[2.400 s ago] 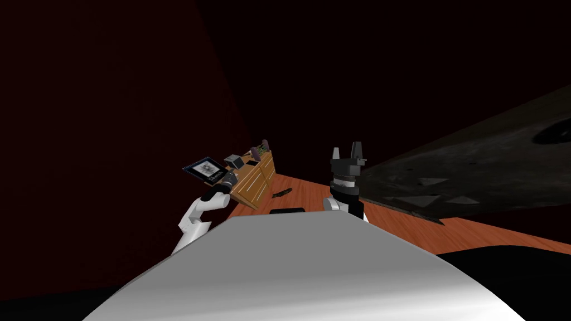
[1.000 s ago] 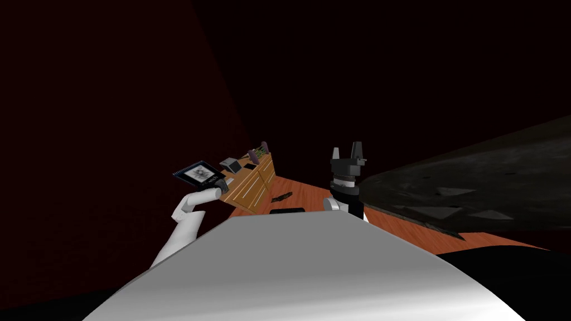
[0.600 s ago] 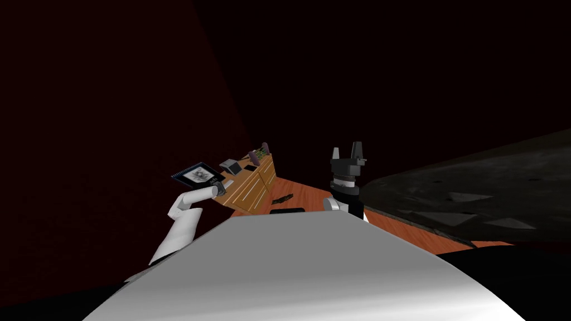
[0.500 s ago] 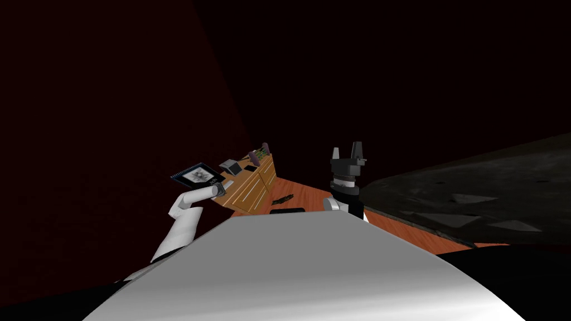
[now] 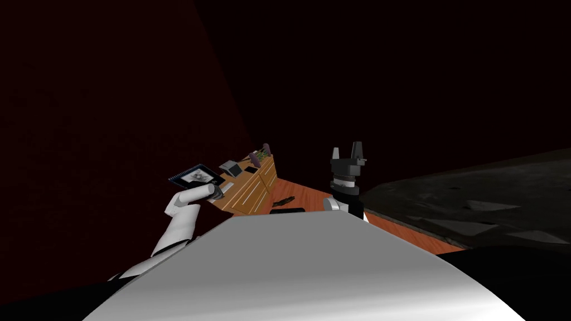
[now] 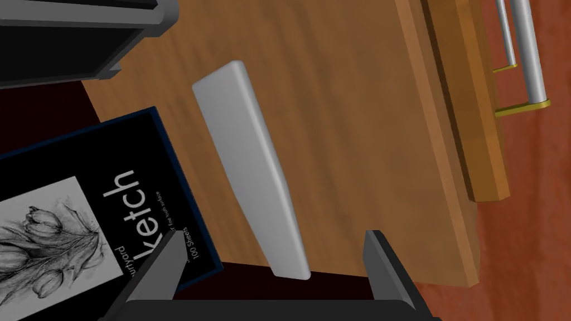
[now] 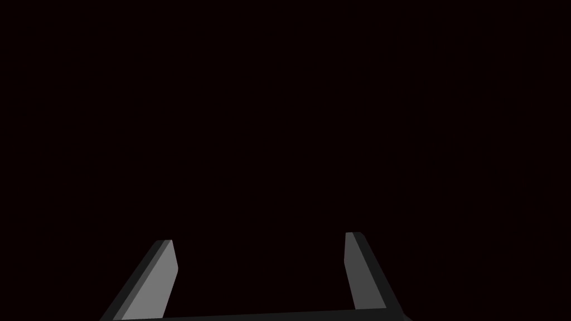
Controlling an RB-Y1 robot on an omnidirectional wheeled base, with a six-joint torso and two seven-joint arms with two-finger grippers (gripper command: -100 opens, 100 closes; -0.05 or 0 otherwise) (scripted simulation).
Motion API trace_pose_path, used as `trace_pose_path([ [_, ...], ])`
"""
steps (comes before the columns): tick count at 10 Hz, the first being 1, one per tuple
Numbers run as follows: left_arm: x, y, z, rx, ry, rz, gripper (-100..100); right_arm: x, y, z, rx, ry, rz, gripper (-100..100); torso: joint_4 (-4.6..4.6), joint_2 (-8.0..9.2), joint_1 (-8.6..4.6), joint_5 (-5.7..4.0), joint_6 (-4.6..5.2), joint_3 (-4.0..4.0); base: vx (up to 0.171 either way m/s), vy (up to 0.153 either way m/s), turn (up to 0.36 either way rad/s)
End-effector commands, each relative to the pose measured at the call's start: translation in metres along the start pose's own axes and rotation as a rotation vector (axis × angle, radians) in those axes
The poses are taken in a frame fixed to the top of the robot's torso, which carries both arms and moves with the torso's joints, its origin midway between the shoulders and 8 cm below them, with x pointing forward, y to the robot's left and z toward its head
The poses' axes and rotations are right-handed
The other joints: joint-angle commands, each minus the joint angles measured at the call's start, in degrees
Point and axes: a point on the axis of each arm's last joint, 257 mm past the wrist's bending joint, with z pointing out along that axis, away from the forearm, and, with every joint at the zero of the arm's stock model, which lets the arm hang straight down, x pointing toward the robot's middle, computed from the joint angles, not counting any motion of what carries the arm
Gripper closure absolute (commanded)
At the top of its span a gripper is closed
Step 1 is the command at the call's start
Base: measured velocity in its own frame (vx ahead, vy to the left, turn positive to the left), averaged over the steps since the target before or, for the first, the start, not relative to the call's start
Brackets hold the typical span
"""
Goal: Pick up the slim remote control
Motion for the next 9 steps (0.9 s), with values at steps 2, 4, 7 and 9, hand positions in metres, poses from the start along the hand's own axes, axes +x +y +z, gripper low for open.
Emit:
trace_pose_path([
  [2,-0.011,0.013,0.004,-0.084,-0.026,-0.052,-100,0.0,0.0,0.0,0.0,0.0,0.0,0,0.0,-0.07,0.05,0.0,0.0,-0.03,0.103,0.042,0.034],
  [4,-0.017,0.022,0.006,-0.145,-0.041,-0.096,-100,0.0,0.0,0.0,0.0,0.0,0.0,0,0.0,-0.03,0.06,0.01,-0.01,-0.01,0.085,0.042,0.035],
  [7,-0.025,0.038,0.006,-0.249,-0.058,-0.176,-100,0.0,0.0,0.0,0.0,0.0,0.0,0,0.0,0.02,0.06,0.02,0.0,0.01,0.092,0.048,0.037],
  [9,-0.027,0.051,0.005,-0.313,-0.066,-0.21,-100,0.0,0.0,0.0,0.0,0.0,0.0,0,0.01,0.05,0.02,0.0,0.0,0.02,0.082,0.047,0.038],
])
